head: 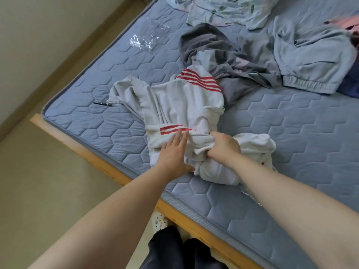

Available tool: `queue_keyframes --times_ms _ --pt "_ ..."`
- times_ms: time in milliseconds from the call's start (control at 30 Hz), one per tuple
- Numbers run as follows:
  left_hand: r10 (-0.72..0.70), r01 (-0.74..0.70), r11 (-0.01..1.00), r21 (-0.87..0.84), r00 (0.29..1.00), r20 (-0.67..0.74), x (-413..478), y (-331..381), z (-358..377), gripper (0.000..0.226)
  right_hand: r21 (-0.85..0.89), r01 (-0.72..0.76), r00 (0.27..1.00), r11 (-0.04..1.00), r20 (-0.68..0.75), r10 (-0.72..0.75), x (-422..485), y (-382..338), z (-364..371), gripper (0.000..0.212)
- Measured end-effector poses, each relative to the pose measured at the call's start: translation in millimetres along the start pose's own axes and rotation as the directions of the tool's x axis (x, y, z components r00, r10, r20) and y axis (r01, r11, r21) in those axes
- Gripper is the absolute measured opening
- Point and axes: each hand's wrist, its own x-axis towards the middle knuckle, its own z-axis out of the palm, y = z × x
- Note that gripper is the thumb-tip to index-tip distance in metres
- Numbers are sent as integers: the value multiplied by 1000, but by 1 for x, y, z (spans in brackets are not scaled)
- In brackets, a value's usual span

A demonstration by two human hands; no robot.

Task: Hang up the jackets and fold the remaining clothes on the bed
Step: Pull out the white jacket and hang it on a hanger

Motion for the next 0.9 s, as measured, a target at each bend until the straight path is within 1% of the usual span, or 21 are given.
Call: queue_keyframes --times_ms 100,167,267,367,433,567,667,733,833,900 --pt "11 -14 1000 -23 991 -133 -20 18 -31 125 45 160 986 986 -48 -158 -30 -23 -31 14" --pt "26 -33 999 -26 976 -218 -39 29 -54 127 39 281 955 959 -107 -276 -53 -42 -57 13" --pt "62 -70 997 -13 944 -323 -77 46 -94 126 -13 427 883 904 -207 -420 -89 -68 -95 13" --pt "102 -112 994 0 900 -424 -120 61 -133 123 -67 525 797 848 -309 -518 -132 -93 -134 12" --pt "125 -138 990 8 872 -473 -151 75 -155 120 -94 565 747 819 -363 -557 -165 -107 -157 13" --pt "165 -185 982 21 808 -565 -224 106 -184 112 -160 647 614 746 -470 -634 -244 -126 -191 18" --pt "199 -247 969 16 739 -643 -282 126 -192 94 -205 696 516 688 -523 -678 -311 -137 -205 26" --pt "216 -290 957 14 679 -701 -321 135 -192 82 -228 706 477 671 -547 -688 -355 -143 -210 29" --pt "253 -291 953 80 625 -738 -375 151 -188 72 -236 741 434 628 -545 -717 -412 -144 -211 28" --pt "269 -257 956 138 593 -759 -406 164 -185 64 -228 734 457 640 -532 -713 -446 -140 -213 33"
